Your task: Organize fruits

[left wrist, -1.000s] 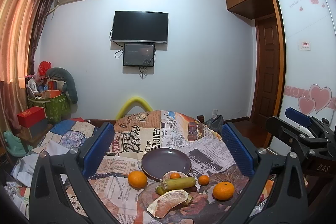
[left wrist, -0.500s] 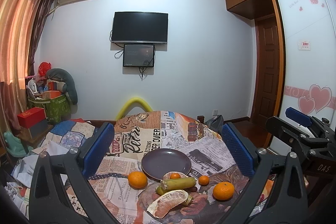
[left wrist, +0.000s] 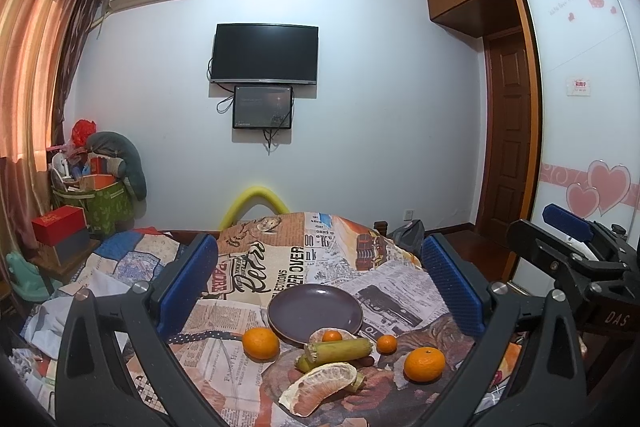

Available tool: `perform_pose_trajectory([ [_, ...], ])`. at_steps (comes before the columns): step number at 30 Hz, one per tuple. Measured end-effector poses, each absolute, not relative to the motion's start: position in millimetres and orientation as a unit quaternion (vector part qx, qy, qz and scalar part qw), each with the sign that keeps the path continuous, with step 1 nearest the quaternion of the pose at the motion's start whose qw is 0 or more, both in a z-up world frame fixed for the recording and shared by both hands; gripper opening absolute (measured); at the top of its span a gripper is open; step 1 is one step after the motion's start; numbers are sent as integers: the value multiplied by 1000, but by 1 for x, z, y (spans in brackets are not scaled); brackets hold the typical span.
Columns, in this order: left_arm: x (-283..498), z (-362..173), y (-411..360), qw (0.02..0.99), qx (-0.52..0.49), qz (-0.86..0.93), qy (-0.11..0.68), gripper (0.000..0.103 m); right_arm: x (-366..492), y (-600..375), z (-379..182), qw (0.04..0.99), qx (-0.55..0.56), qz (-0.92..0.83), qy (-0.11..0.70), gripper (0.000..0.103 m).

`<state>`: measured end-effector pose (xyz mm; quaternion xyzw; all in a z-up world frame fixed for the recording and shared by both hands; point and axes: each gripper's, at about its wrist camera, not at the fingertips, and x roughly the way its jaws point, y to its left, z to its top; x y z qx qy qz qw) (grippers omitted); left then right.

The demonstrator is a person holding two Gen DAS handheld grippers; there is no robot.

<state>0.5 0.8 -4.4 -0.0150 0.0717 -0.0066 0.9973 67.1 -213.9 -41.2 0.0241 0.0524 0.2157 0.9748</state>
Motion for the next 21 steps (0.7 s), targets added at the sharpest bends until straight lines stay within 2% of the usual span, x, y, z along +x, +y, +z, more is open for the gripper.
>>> perform_pose_trajectory([
  [21, 1, -4, 1, 997, -20, -7, 74, 103, 70, -211, -41, 974, 20, 218, 57, 103],
])
